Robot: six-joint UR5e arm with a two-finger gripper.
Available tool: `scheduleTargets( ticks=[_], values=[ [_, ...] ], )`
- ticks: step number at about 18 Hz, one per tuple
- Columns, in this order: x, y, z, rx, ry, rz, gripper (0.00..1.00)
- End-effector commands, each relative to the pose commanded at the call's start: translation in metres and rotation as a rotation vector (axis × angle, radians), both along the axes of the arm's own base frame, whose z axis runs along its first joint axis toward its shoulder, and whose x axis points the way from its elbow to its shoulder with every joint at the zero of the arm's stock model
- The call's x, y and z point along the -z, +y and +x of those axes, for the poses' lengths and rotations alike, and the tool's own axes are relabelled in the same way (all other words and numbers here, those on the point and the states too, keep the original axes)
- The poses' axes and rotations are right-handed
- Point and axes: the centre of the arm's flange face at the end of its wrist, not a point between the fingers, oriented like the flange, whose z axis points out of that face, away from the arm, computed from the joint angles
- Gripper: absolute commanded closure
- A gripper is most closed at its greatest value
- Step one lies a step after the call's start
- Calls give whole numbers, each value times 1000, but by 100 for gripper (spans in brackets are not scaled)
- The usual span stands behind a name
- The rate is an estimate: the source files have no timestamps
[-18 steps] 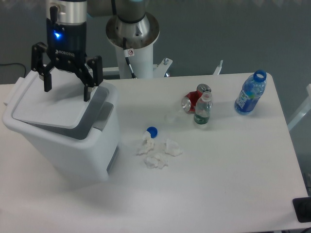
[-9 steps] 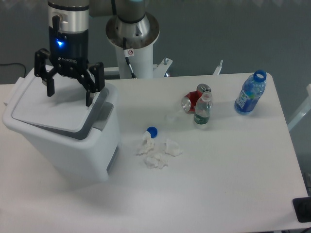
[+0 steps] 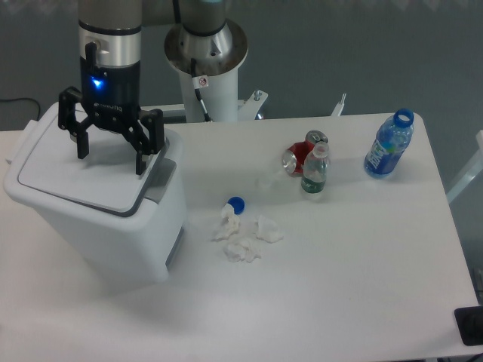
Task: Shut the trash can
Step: 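Push the lid down with the gripper until it shuts, then hold the gripper on the closed lid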
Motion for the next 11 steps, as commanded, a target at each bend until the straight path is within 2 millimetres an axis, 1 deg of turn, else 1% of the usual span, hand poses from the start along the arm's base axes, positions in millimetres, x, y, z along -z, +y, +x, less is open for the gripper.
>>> scheduleTargets(
  ticks=[5, 11],
  values=[
    [6, 3, -3, 2, -7, -10, 0],
    [7, 2, -6, 5, -22, -3, 0]
  ],
)
